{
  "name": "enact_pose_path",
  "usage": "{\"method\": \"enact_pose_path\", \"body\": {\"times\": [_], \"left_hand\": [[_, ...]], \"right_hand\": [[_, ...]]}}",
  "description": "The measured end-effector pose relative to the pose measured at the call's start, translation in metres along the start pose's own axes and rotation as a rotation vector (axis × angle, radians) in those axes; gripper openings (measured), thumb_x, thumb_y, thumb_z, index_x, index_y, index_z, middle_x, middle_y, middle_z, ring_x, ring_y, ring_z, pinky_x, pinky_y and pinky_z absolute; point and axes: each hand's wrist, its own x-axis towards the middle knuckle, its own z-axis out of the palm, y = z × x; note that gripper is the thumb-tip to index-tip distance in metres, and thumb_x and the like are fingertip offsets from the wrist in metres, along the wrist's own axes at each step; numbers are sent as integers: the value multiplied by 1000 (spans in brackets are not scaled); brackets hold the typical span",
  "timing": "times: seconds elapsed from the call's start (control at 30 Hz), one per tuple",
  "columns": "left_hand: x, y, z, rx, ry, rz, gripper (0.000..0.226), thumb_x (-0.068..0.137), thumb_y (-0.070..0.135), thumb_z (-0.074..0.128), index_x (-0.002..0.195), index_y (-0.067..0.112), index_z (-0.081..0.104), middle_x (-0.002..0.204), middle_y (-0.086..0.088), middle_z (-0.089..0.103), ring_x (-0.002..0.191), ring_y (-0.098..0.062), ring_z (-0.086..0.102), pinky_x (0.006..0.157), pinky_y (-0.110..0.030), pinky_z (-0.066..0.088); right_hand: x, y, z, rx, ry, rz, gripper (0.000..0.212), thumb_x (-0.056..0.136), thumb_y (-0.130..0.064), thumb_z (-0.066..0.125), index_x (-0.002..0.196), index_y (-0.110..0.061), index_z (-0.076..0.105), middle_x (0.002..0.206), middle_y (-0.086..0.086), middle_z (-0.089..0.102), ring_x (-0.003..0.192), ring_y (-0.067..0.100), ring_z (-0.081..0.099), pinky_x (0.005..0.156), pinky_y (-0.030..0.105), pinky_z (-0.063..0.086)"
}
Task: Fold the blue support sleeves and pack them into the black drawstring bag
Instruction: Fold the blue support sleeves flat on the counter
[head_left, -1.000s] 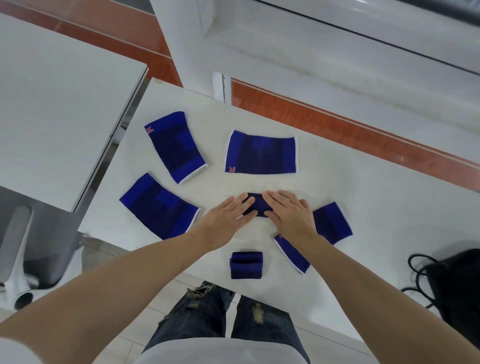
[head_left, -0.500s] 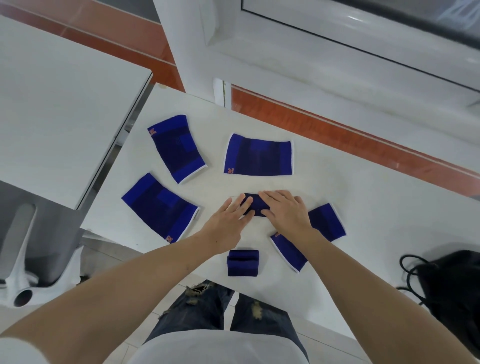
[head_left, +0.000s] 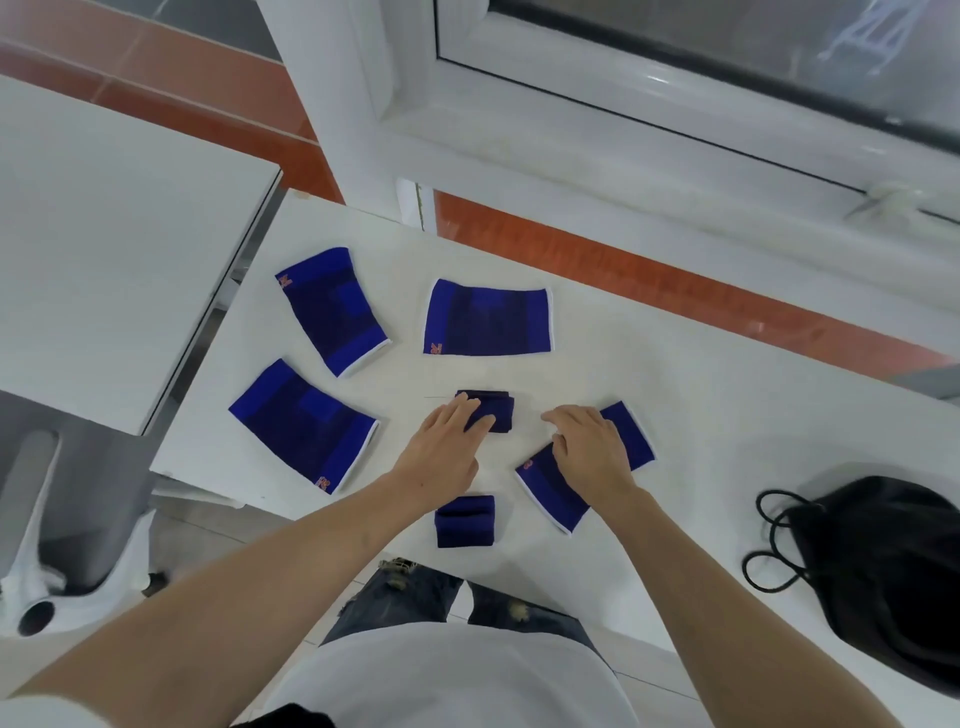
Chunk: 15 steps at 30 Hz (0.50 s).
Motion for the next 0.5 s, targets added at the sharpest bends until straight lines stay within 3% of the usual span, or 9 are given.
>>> {"method": "enact_pose_path", "body": {"times": [0.2,0.33,0.5], "left_hand": [[-2,15,8,-4,-39,-13,62,102,17,49,160,19,27,169,-9,18,158,-28,12,127,-40,17],[-3,20,10,-12,-27,-21,60,102,18,49,159,19,31,169,-8,19,157,-27,14,126,-40,18],[1,17,7,-65,25,-66,54,100,16,50,153,19,40,161,-4,33,151,-24,28,123,-37,28]], "right_hand": [[-11,26,9,-221,-84,-40,39,92,-11,64,129,-24,67,132,-3,63,125,23,55,108,43,39],[-7,33,11,-271,-27,-44,22,88,-14,69,108,-24,73,110,-2,65,109,24,58,103,43,42],[0,37,-7,-175,-31,-48,8,91,-17,59,94,-24,63,97,-7,64,99,21,58,105,37,39]]}}
